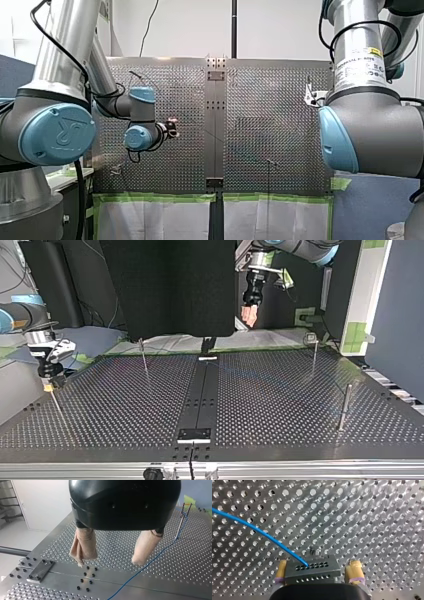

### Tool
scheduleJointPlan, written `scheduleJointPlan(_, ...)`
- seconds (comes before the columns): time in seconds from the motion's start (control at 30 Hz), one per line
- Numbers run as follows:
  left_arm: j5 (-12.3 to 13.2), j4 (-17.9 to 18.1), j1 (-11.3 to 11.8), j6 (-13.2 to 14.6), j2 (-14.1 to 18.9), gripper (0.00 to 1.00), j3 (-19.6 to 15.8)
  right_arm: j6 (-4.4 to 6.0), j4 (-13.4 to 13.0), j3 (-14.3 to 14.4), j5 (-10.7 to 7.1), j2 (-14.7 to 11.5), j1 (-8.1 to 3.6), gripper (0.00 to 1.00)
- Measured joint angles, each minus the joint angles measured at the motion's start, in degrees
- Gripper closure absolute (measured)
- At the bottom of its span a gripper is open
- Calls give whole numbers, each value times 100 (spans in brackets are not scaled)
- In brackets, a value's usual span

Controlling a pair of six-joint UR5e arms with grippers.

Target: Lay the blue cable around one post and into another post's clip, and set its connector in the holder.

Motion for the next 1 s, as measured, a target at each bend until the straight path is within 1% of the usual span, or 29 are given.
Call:
scheduleJointPlan(0.17, 0, -29, 7, 3, 0, 0, 0, 2, 6, 0, 8, -2, -2, 0)
scheduleJointPlan(0.27, 0, -52, 11, 7, 0, 0, 0, -20, 67, -30, -46, 85, 0, 0)
scheduleJointPlan(0.67, 0, -177, 33, 63, 0, 0, -7, -21, 69, -20, -49, 87, 6, 0)
scheduleJointPlan(1.0, 0, -208, 39, 89, 0, 0, -8, -21, 69, -20, -49, 87, 6, 0)
